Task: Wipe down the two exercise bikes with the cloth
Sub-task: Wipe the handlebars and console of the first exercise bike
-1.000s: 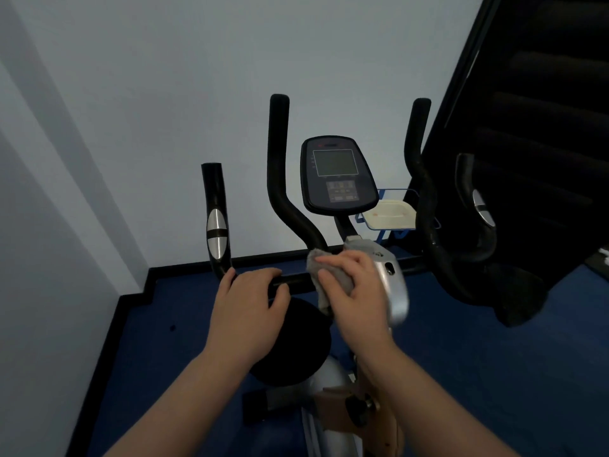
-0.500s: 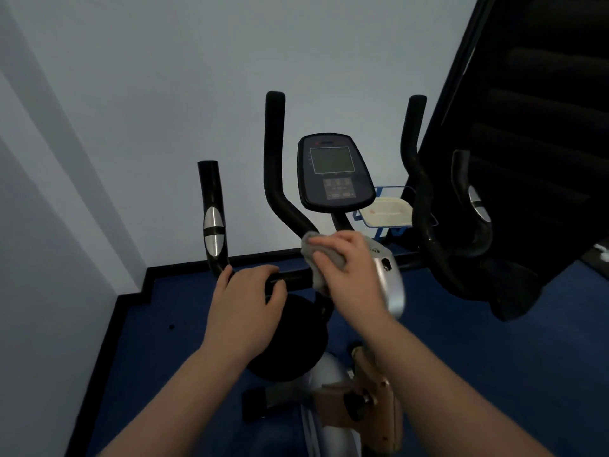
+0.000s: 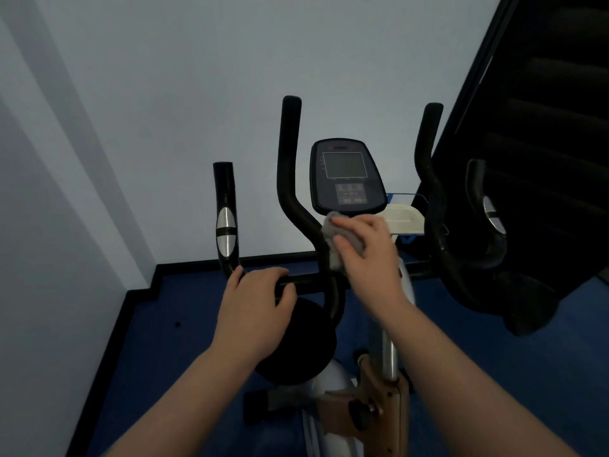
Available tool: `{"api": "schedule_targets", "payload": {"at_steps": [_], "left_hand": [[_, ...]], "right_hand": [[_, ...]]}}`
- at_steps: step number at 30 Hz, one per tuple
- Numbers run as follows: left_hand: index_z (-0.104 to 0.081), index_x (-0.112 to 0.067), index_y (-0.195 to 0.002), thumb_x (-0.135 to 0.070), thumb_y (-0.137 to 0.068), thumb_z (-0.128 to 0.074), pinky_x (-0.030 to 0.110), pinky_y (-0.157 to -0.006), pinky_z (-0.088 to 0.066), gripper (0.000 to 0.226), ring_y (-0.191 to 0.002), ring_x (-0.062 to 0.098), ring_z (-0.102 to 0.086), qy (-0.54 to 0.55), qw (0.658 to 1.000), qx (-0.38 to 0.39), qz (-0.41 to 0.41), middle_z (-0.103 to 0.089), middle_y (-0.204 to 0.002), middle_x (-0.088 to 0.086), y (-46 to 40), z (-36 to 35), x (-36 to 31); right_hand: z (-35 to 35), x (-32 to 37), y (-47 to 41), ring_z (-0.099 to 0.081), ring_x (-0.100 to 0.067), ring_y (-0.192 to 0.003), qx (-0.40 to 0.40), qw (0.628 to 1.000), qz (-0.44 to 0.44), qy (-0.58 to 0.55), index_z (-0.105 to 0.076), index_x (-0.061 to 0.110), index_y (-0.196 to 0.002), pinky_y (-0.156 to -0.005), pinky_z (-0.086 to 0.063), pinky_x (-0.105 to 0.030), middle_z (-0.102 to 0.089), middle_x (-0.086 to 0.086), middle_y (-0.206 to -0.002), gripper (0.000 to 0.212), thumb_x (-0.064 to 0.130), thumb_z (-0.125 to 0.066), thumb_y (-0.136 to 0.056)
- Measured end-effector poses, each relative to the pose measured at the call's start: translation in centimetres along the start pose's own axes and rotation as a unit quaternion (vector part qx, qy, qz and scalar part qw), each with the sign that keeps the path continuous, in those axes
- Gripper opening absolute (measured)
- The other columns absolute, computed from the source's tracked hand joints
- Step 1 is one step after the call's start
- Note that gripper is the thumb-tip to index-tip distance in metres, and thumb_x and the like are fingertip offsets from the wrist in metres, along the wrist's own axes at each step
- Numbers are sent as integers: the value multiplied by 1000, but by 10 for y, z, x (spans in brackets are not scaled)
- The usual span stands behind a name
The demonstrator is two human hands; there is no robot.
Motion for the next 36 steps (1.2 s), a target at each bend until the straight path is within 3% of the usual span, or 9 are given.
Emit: {"api": "schedule_targets", "payload": {"at_steps": [3,8,13,16,19,23,29,31,36], "left_hand": [[-56,-28,-129,-38,-96,-42,28,-120,-4,37,-115,-1,-49,4,1000,6,6,-61,-117,-15,2,0,0],[-58,-29,-124,-34,-96,-44,24,-119,-3,31,-110,-5,-49,35,999,-10,7,-60,-111,-18,3,3,0],[-62,-28,-120,-23,-95,-50,33,-103,-42,28,-106,4,-53,98,992,-72,46,-46,-98,-33,14,9,5],[-50,-26,-136,-22,-98,-45,26,-110,-32,39,-134,7,-37,94,991,-79,54,-47,-133,-19,24,8,10],[-25,-27,-151,-33,-101,-34,18,-115,-11,51,-142,-6,-10,85,989,-77,88,-20,-155,-19,36,3,19],[-9,-30,-154,-40,-100,-28,16,-114,-8,57,-142,-8,-1,101,985,-76,118,-5,-159,-20,42,-1,20],[-2,-36,-153,-47,-98,-29,23,-113,-25,62,-143,0,-17,107,978,-92,154,-3,-160,-19,45,-2,28],[-1,-38,-153,-50,-97,-28,29,-113,-31,63,-142,4,-23,102,976,-95,164,-9,-160,-18,48,-2,26],[11,-46,-144,-60,-93,-20,17,-110,-17,62,-141,-7,-11,85,973,-110,185,2,-157,-26,60,-3,27]], "right_hand": [[-13,-3,33,-49,-13,-112,9,999,7,40,-65,25,-119,-98,-44,-36,-48,7,-118,31,12,-62,-91],[7,-14,76,-52,-11,-114,39,999,32,1,-65,27,-117,-96,-48,-35,-53,10,-117,37,3,-63,-88],[6,32,24,-55,-5,-112,118,973,189,65,-66,27,-119,-96,-44,-25,-61,15,-118,40,12,-72,-83],[-30,44,10,-59,-4,-109,273,915,250,159,-64,33,-120,-93,-47,-29,-65,18,-118,43,20,-74,-80],[-45,32,6,-60,-3,-111,346,877,259,210,-66,38,-118,-92,-48,-31,-65,22,-119,43,27,-76,-78],[-48,28,-1,-62,2,-105,347,877,272,192,-70,40,-110,-89,-51,-27,-68,24,-112,40,30,-80,-73],[-101,56,5,-66,-6,-102,379,894,232,63,-75,29,-105,-91,-50,-31,-72,13,-107,32,20,-80,-75],[-99,53,-3,-65,-6,-103,408,880,227,86,-74,32,-106,-91,-50,-31,-72,13,-108,32,24,-80,-75],[-74,32,-8,-62,1,-99,419,854,259,168,-73,39,-100,-87,-50,-26,-69,21,-105,29,33,-80,-73]]}}
Point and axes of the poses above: each hand's wrist, its own y-axis away from the middle knuckle, its own z-axis out of the back of the hand, x = y × z, the point moved 7 cm from there along -y, towards the middle knuckle
